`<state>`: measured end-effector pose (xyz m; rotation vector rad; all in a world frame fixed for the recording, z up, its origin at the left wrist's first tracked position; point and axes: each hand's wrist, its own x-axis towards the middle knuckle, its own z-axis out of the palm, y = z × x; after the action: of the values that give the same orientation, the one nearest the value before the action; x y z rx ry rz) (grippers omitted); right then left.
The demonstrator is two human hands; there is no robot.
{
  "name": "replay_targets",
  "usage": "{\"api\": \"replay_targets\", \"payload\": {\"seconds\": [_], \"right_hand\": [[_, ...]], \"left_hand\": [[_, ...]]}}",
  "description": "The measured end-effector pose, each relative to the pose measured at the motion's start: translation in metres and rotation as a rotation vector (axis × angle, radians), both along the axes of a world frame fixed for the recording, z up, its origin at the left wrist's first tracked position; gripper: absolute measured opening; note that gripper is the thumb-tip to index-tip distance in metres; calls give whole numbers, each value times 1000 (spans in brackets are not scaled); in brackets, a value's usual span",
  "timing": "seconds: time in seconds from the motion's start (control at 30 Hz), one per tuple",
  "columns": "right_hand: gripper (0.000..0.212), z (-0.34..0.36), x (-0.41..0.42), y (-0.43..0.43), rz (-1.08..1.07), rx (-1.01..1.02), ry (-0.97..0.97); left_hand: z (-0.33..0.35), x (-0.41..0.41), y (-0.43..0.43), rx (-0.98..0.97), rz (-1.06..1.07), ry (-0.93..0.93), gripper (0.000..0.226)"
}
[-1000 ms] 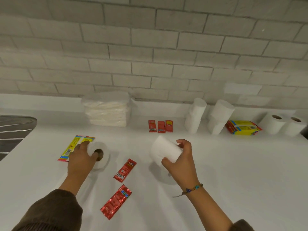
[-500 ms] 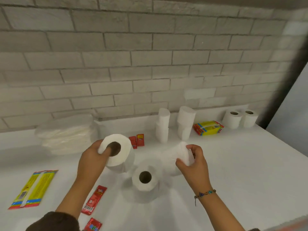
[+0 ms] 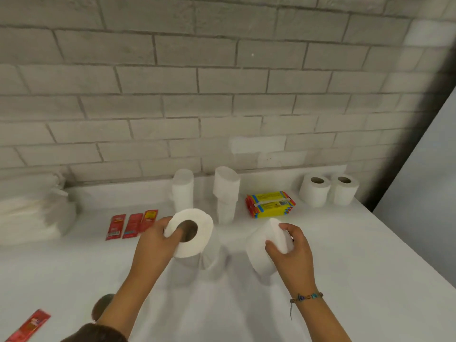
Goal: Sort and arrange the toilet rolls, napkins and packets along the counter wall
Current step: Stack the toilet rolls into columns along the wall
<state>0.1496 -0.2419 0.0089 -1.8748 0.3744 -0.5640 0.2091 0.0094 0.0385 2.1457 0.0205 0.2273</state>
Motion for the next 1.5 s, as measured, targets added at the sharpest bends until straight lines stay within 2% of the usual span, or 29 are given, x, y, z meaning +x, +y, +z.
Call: {"api": "replay_targets", "payload": {"seconds": [0.13,0.23,0.33,0.53,0.67,0.8,0.93,1.1,1.23,1.37,1.5], "right_hand": [[45,9,43,-44,72,-18,2],[44,38,91,-56,163,-121,-69],[44,76,147,-48,233,-277,-164],[48,109,227,-1,391,-398,-210],[51,97,250,13,437,-491,-76],[57,81,254,15,427,-562,-4],[64,86,249,14,376,-611,-23],[65,97,227,3,299,-580,-98],[61,103,195,-28,212,-547,-75],[50,91,150,-80,108,-596,-41],[41,74,118,-138,56,-612,71]], "left_hand": [[-16,4,-36,-24,100,101,33],[-21,4,-50,-27,169,160,34],[-20,2,-56,-46,221,186,33],[-20,7,-48,-39,276,185,32],[-24,18,-38,-50,263,192,32],[-30,28,-31,-64,247,186,34],[-35,32,-32,-62,216,203,34],[-32,36,-40,-64,141,184,34],[-25,45,-63,-71,41,141,31],[-20,48,-105,-79,-68,119,29],[-14,53,-149,-68,-166,123,25]]}}
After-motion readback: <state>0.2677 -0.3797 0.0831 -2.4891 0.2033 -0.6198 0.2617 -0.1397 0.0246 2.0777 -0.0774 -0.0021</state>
